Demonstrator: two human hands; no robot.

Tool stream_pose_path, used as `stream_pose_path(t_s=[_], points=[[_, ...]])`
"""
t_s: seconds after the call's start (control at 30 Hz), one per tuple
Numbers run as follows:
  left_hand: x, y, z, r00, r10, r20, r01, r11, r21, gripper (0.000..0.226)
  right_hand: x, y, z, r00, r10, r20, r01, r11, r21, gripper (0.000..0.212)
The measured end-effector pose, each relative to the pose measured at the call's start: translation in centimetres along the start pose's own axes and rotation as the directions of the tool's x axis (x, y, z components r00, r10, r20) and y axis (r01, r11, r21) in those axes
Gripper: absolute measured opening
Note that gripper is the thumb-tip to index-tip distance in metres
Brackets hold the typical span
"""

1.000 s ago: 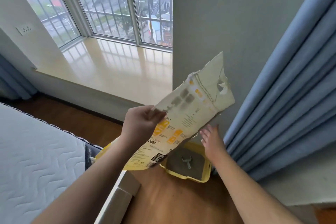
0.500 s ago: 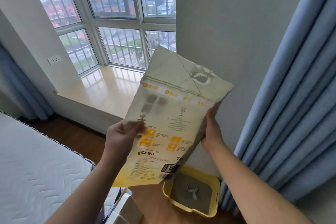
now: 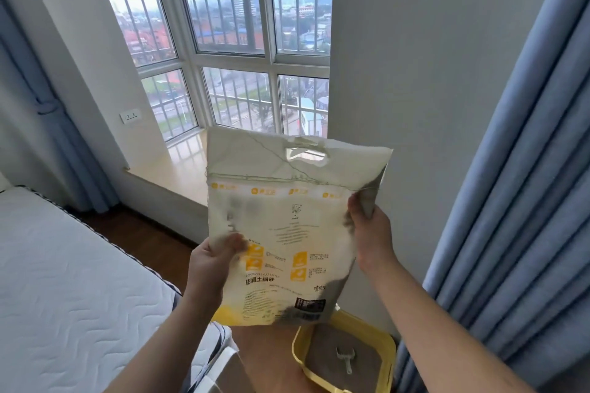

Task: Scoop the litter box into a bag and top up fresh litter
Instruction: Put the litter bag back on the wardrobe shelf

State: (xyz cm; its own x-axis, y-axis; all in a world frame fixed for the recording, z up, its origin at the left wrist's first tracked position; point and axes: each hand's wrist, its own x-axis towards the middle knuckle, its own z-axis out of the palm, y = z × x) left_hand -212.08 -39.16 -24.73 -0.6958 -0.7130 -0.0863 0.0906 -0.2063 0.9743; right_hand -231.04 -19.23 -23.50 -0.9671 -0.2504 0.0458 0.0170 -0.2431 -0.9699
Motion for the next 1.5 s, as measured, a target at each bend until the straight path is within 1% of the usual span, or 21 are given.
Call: stream_pose_path(t_s=[0.2,0.27,0.37,0.47,0.53,0.57,0.6,0.63,0.7,0.73,0.8,0.83,0.87,0.9,0.97,1.0,1.07,1.17,1.23,1.4,1.5], points=[[0.0,-2.0,-2.1,0.997,-0.053,-0.052,0.055,0.998,0.043,0.039,-1.4,-1.3,1.1,0.997,-0.059,0.051,0.061,0.997,-0.038,0.028],[0.1,-2.1,-2.6,0.997,-0.033,-0.065,0.037,0.997,0.064,0.039,-1.6,-1.6,1.3,0.996,-0.066,0.066,0.068,0.997,-0.02,0.028],[0.4,-0.9,-2.7,0.99,0.077,-0.117,-0.064,0.991,0.114,0.032,-1.9,-2.0,1.6,0.994,-0.069,0.088,0.07,0.997,-0.015,0.029],[0.8,1.6,-2.6,0.976,0.19,-0.103,-0.179,0.978,0.109,0.022,-2.0,-2.1,1.8,0.994,-0.057,0.094,0.057,0.998,-0.002,0.035],[1.0,3.5,-2.6,0.973,0.22,-0.066,-0.217,0.974,0.058,0.036,-2.2,-2.0,1.7,0.994,-0.055,0.097,0.054,0.998,0.016,0.035],[1.1,4.4,-2.6,0.967,0.248,-0.055,-0.243,0.966,0.084,0.046,-2.2,-2.0,1.7,0.994,-0.053,0.098,0.051,0.998,0.022,0.035],[1.1,5.4,-2.7,0.951,0.305,-0.051,-0.292,0.94,0.175,0.053,-2.2,-1.9,1.6,0.994,-0.05,0.098,0.047,0.998,0.028,0.035],[1.0,6.5,-2.6,0.925,0.378,-0.035,-0.351,0.887,0.301,0.058,-2.2,-1.9,1.6,0.994,-0.045,0.097,0.042,0.999,0.036,0.035],[0.7,8.6,-2.2,0.845,0.532,0.054,-0.482,0.712,0.511,0.069,-2.2,-1.9,1.6,0.993,-0.032,0.11,0.026,0.998,0.049,0.035],[0.6,9.6,-1.8,0.788,0.603,0.125,-0.544,0.587,0.599,0.073,-2.2,-1.9,1.5,0.992,-0.027,0.123,0.021,0.999,0.05,0.034],[0.7,11.3,-0.8,0.665,0.674,0.323,-0.606,0.234,0.76,0.072,-2.2,-1.9,1.3,0.989,-0.023,0.147,0.017,0.999,0.043,0.032],[0.7,12.1,0.0,0.636,0.646,0.422,-0.595,0.062,0.801,0.071,-2.2,-2.0,1.2,0.987,-0.019,0.159,0.012,0.999,0.043,0.032],[0.6,12.8,0.7,0.653,0.58,0.487,-0.574,-0.04,0.818,0.071,-2.2,-2.0,1.2,0.986,-0.015,0.169,0.007,0.999,0.047,0.031],[0.5,13.4,1.5,0.707,0.495,0.504,-0.552,-0.059,0.832,0.07,-2.3,-2.0,1.3,0.985,-0.013,0.174,0.004,0.999,0.053,0.03],[0.4,14.3,2.5,0.815,0.344,0.467,-0.504,0.022,0.863,0.06,-2.3,-2.1,1.5,0.984,-0.019,0.175,0.006,0.997,0.075,0.026],[0.3,14.6,2.8,0.835,0.305,0.457,-0.495,0.056,0.867,0.051,-2.2,-2.0,1.5,0.983,-0.021,0.18,0.006,0.997,0.081,0.025],[0.0,15.1,2.9,0.829,0.307,0.468,-0.525,0.136,0.841,0.03,-2.2,-1.8,1.5,0.978,-0.018,0.206,0.003,0.997,0.075,0.023],[-0.9,15.5,3.0,0.813,0.331,0.479,-0.566,0.251,0.785,0.022,-2.2,-1.4,0.9,0.972,0.014,0.234,-0.03,0.997,0.066,0.027],[-1.8,15.4,3.1,0.794,0.368,0.483,-0.58,0.225,0.783,0.02,-2.2,-1.1,0.5,0.965,0.032,0.259,-0.041,0.999,0.031,0.032],[-3.3,14.5,3.6,0.737,0.452,0.503,-0.607,0.114,0.786,0.018,-2.4,0.0,-0.1,0.947,0.088,0.31,-0.099,0.995,0.018,0.031],[-4.0,13.9,3.3,0.72,0.479,0.503,-0.594,0.051,0.803,0.019,-2.6,0.2,0.1,0.907,0.16,0.391,-0.175,0.984,0.005,0.033]])
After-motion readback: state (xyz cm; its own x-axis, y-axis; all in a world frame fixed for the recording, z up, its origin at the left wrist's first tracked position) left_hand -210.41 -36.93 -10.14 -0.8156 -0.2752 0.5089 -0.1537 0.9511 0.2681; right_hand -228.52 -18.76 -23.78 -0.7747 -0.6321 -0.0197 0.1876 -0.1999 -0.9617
